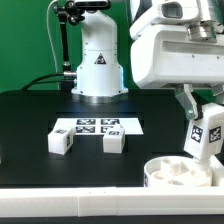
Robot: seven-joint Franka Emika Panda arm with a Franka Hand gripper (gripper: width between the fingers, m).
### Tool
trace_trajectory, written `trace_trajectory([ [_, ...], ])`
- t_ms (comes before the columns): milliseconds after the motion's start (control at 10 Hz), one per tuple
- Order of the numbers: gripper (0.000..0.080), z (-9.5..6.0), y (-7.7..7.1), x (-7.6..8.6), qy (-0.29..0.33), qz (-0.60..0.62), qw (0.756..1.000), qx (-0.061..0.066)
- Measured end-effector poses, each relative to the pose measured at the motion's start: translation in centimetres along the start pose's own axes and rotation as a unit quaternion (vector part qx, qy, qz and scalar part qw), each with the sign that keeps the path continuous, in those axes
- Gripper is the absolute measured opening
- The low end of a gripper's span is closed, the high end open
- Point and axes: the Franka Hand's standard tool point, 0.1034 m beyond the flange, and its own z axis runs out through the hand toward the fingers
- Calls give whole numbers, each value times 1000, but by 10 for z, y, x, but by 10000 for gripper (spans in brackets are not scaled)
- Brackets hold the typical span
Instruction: Assemble stool
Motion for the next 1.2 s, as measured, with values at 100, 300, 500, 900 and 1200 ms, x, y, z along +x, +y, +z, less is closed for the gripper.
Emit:
trace_trajectory([
  [100,327,1,-1,-3,-2,0,1000,1],
  [300,327,4,-2,-6,-5,0,1000,1],
  [500,327,9,-4,-11,-9,0,1000,3],
  [900,327,15,-8,-17,-15,-1,1000,6],
  [1200,327,16,-10,-18,-14,-3,1000,7],
])
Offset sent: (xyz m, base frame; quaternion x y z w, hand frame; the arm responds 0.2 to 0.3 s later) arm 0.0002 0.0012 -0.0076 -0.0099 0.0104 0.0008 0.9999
